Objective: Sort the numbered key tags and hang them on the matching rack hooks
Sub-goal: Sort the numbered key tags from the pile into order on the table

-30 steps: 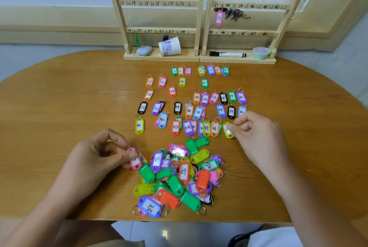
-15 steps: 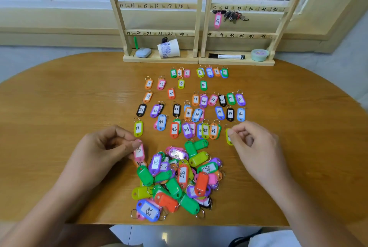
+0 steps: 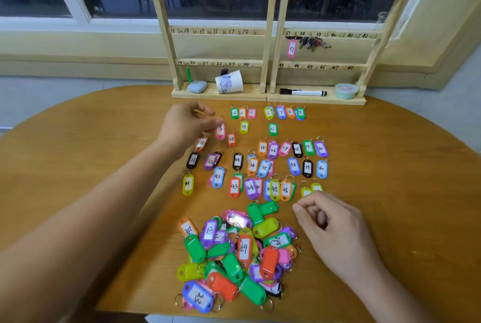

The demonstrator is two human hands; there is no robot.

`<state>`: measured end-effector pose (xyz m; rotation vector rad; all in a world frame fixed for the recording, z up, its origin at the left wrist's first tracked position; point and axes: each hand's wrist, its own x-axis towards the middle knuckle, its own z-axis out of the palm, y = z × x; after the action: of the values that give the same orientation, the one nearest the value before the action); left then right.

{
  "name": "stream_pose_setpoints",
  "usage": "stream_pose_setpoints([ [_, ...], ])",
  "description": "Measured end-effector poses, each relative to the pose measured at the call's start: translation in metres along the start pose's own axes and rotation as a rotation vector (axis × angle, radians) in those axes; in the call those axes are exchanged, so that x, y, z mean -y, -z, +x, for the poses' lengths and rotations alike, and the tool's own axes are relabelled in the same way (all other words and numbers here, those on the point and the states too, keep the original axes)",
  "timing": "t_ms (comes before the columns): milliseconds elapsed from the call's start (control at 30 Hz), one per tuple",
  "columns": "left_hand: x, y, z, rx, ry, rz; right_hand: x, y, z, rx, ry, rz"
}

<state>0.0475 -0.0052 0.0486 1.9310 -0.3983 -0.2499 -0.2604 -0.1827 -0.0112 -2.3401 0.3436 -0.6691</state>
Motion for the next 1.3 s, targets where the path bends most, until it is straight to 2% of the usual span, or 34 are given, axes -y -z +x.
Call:
stream_pose_setpoints([
  [433, 0.001, -0.020, 0.104, -0.086, 0.050, 0.075, 0.001, 0.002, 0.000, 0.043, -0.002, -0.009],
  [767, 0.007, -0.041, 0.127, 0.021, 0.168, 0.045, 0.003, 0.003, 0.002, 0.070, 0.002, -0.016],
  [1033, 0.011, -0.054, 0.123, -0.015, 0.110, 0.319, 0.000, 0.002, 0.002, 0.061, 0.015, -0.017],
  [1200, 0.013, -0.044, 0.114, -0.030, 0.082, 0.251, 0.000, 0.002, 0.001, 0.058, 0.018, -0.007],
  [1300, 0.008, -0.031, 0.093, -0.043, 0.009, 0.308, 0.000, 0.003, -0.001, 0.049, 0.025, 0.000],
])
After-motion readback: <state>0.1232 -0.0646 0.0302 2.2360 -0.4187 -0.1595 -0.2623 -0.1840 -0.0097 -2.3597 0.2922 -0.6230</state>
